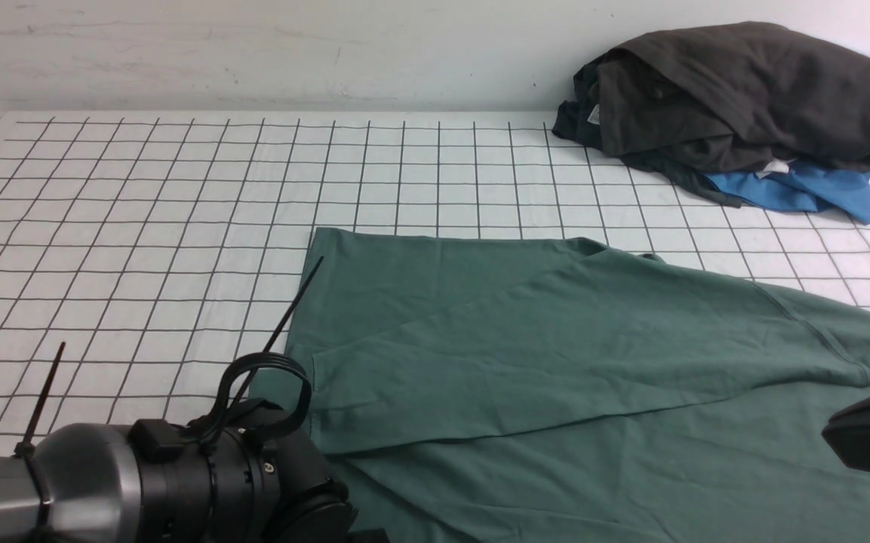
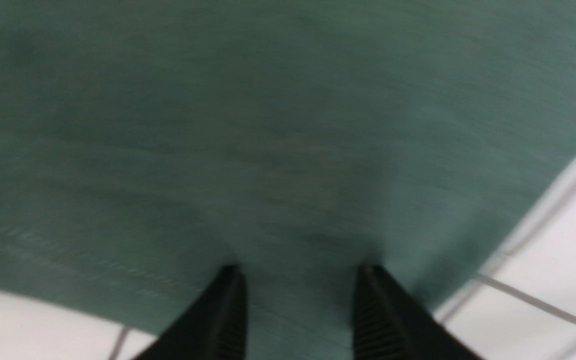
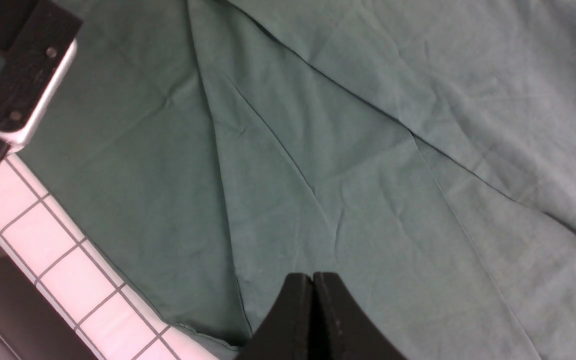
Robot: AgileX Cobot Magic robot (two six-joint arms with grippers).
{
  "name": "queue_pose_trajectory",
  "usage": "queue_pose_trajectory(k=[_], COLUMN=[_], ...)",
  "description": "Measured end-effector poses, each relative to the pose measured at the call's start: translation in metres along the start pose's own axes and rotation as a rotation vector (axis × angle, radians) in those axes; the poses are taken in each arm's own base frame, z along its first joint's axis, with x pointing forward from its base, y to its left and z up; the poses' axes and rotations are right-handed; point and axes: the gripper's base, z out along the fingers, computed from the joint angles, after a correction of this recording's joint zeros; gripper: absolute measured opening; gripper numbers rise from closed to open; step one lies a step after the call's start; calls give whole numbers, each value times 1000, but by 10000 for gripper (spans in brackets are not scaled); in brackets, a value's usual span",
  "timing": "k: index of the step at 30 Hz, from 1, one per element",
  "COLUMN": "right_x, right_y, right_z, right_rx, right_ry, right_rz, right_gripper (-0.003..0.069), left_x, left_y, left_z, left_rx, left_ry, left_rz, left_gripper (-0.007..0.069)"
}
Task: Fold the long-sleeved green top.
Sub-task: Use both arms simultaneously to clamp the lower edge of the clothing fabric
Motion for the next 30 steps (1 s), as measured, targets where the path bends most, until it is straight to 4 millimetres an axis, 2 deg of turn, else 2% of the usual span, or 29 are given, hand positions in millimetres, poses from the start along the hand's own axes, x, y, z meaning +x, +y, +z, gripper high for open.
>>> queue_pose_trajectory(k=[1, 5, 9, 17, 21, 22, 27, 30], right_x=[0, 0, 0, 0, 0, 0, 0, 0], right_y=[0, 0, 0, -1, -1, -1, -1, -1], right_z=[0, 0, 0, 0, 0, 0, 0, 0], right_rx=[0, 0, 0, 7, 9, 9, 9, 9], right_ry=[0, -1, -1, 0, 1, 1, 1, 1], right_rz=[0, 0, 0, -3, -3, -3, -3, -3], right_gripper=[-14, -14, -14, -14, -14, -14, -14, -14], left_x=[0, 1, 4, 10, 10, 11, 18, 19], left_y=[0, 1, 4, 7, 15, 24, 52, 54], left_z=[0, -2, -5, -37, -49, -52, -52, -48], left_rx=[-1, -14, -54, -115, -114, -108, -79, -39], left_ry=[0, -8, -36, -144, -159, -167, -160, -135], left_rz=[-4, -49, -31, -18, -56, -97, -148, -64], left_gripper=[230, 59, 2, -5, -5, -5, -4, -4])
